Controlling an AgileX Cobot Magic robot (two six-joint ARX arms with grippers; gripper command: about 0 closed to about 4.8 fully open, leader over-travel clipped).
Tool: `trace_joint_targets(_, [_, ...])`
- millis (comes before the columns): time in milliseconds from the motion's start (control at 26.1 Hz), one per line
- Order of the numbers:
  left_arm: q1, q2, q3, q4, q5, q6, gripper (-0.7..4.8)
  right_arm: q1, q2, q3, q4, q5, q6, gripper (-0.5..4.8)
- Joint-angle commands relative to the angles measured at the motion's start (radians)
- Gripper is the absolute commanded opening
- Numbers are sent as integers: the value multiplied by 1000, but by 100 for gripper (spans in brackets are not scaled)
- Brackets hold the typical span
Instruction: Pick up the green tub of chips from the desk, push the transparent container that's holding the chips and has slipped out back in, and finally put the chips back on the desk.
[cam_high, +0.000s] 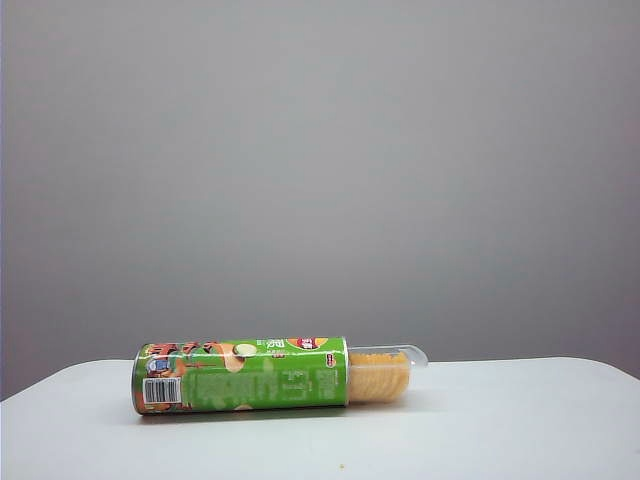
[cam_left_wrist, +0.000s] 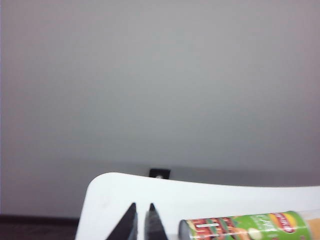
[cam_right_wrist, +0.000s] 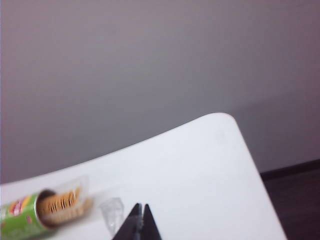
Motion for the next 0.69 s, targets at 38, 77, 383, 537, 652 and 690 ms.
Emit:
trace_joint_targets(38, [1,188,127,25,38,158,26,-3,38,91,33,61,8,-5])
trace_joint_targets(77, [1,304,216,24,71,229,26,-3,95,158,34,102,-3,-5])
trace_joint_targets(383, [1,770,669,-144,299,579,27,-61,619,485,50,-200,-64,-5])
trace_joint_targets(537, [1,878,768,-221,299,763,42,-105,866,646,60,-388,-128,-5])
trace_joint_targets(652, [1,939,820,-299,298,835,118,-124,1026,750,56,-514,-128,-5])
trace_joint_targets(690, [1,961,838,-328,299,841,128,-127,1070,779,54,-542,-128,-5])
